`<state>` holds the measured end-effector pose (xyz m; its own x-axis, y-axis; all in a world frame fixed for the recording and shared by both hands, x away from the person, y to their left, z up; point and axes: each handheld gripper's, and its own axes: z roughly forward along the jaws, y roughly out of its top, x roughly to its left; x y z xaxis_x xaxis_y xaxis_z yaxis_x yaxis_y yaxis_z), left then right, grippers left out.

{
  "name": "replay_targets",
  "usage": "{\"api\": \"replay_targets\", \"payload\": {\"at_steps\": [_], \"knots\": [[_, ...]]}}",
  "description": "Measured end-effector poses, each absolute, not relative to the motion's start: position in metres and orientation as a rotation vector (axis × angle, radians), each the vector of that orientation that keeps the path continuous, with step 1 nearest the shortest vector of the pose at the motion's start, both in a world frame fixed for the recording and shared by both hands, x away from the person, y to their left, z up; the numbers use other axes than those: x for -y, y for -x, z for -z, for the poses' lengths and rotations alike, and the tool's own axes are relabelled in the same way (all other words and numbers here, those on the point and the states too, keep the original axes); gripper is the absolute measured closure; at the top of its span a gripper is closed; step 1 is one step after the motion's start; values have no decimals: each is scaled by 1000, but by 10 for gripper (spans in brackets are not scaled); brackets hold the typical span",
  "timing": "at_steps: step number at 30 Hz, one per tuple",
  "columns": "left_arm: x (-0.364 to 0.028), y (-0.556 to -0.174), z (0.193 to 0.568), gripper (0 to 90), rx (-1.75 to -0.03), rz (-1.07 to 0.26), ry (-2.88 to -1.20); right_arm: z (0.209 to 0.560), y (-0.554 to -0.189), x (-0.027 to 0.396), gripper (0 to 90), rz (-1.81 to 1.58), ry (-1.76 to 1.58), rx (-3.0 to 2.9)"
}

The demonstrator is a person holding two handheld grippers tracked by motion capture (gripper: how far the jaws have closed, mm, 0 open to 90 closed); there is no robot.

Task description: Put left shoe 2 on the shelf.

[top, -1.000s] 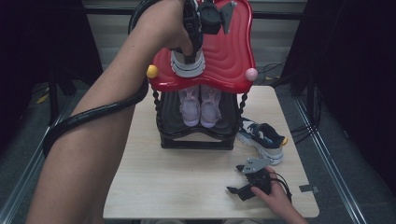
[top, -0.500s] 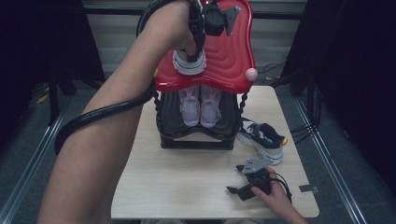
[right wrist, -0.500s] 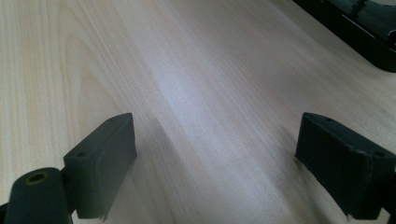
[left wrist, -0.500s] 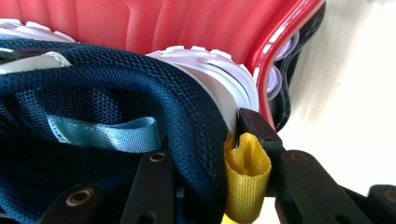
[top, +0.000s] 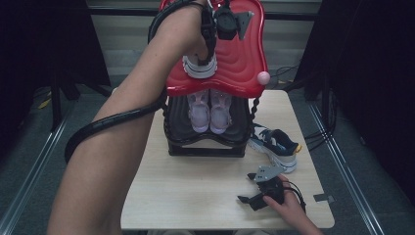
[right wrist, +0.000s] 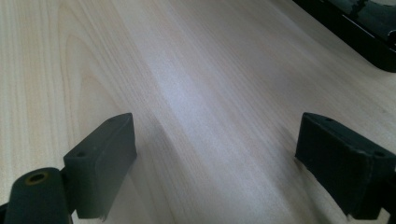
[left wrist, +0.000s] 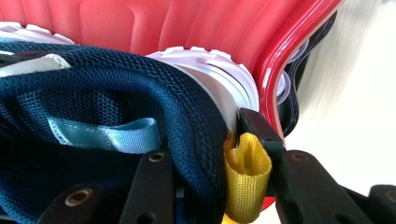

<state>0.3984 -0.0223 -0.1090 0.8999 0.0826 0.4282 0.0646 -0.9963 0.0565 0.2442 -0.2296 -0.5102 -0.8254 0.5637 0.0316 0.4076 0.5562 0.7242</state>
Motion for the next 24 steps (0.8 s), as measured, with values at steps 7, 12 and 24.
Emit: {"api": "replay_targets", "payload": {"at_steps": [7, 12, 24], "knots": [[22, -397, 111, 675, -109, -692, -3020, 510, -244, 230, 113, -1124, -818, -2586], [21, -397, 112, 678, -109, -695, -3019, 510, -244, 230, 112, -1124, -819, -2587], [19, -398, 113, 677, -128, -685, -3025, 510, -244, 230, 112, -1124, -819, -2587]]}}
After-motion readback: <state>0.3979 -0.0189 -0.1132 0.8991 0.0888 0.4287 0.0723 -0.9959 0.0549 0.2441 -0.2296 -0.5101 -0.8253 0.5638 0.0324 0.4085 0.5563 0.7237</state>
